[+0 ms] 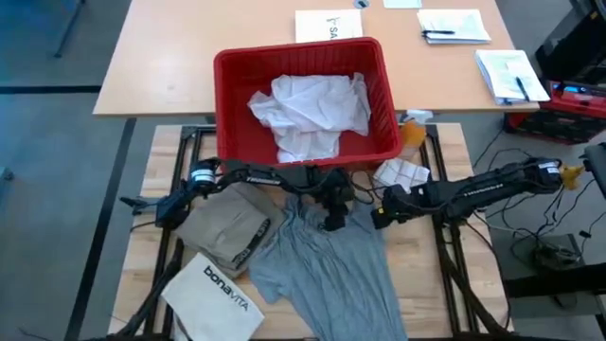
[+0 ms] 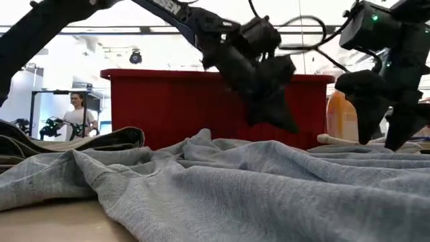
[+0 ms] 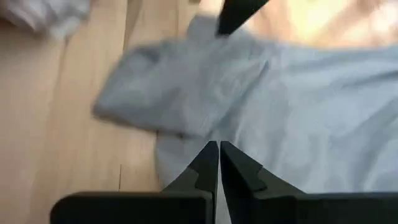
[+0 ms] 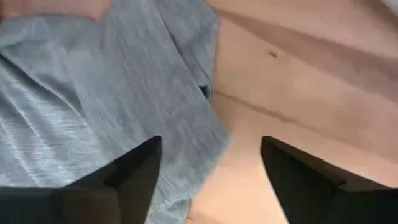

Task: Fold laundry
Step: Fold the gray shirt

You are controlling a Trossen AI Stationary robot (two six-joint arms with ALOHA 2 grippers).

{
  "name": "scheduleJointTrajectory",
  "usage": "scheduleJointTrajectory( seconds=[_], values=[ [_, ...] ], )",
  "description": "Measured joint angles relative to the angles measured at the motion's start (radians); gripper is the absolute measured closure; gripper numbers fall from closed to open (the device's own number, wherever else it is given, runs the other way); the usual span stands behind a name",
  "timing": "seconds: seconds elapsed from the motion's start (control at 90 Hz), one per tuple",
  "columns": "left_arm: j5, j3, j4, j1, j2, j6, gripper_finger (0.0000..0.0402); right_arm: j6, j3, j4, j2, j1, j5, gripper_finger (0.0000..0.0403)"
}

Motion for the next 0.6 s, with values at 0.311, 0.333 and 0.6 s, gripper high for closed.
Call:
scheduleJointTrajectory(
  seconds=[0.311, 0.333, 0.6],
  values=[
    [-0.017, 0.000, 0.023, -0.004, 0.058, -0.029, 0.0402, 0.025, -0.048, 0.139, 0.062, 0.000, -0.010, 0.0183],
    [-0.017, 0.000, 0.023, -0.004, 0.059, -0.029, 0.0402, 0.026, -0.049, 0.143, 0.068, 0.000, -0.009, 0.0191],
    [-0.034, 0.000, 0.013, -0.004, 0.082, -0.083, 0.0402, 0.040, -0.032, 0.126, 0.067, 0.000, 0.037, 0.0336]
  ],
)
